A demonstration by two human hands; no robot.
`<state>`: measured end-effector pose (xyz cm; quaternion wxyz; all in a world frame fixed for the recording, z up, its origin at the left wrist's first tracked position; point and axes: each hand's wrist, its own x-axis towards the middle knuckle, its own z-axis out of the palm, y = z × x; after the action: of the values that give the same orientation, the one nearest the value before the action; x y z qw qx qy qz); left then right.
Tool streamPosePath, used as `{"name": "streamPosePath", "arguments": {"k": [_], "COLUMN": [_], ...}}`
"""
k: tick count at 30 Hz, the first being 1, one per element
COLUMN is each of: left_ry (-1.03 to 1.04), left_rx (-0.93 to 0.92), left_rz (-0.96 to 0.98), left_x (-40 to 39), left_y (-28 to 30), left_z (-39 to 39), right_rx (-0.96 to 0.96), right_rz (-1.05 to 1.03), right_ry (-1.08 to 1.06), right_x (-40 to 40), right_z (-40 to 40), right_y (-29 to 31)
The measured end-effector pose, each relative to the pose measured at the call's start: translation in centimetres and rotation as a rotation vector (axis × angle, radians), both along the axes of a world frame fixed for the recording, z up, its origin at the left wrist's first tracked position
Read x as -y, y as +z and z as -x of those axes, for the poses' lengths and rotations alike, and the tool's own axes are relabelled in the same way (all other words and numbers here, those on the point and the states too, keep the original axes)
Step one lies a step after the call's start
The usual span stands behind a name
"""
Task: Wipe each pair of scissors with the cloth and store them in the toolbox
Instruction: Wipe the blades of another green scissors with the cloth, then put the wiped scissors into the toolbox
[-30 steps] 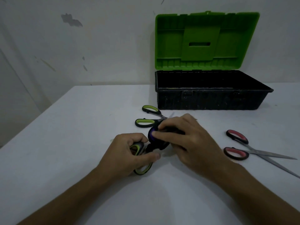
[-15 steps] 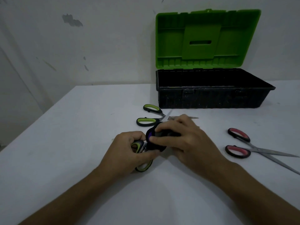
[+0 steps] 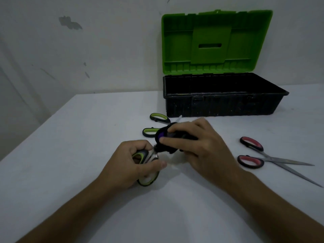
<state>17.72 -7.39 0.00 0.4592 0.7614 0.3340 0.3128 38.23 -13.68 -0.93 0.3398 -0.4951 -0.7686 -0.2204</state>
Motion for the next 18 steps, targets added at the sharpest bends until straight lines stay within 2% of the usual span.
{"name": "streamPosePath", "arguments": {"k": [5, 10, 14, 18], "left_ry": [-0.029, -0.021, -0.002, -0.014], "left_rx": [0.003, -0.096, -0.106, -0.223], "left_rz": [0.012, -0.144, -0.282, -0.342], "left_x": [-0.7, -4.5, -9.2, -13.4], "left_y": [1.1, 3.6, 6.1, 7.9], "left_z": [-0.2, -3.1, -9.0, -15.7], "right_rx": [-0.213, -0.277, -0.279, -0.246], "right_rz": [-0.065, -0.006, 0.109, 0.256], "right_ry": [-0.175, -0.333, -0.398, -0.496], "right_x": [-1.6, -2.6, -4.2, -6.8], "right_z": [-4.6, -10.2, -13.4, -15.6], "right_y": [2.2, 6.5, 9.6, 11.6]}}
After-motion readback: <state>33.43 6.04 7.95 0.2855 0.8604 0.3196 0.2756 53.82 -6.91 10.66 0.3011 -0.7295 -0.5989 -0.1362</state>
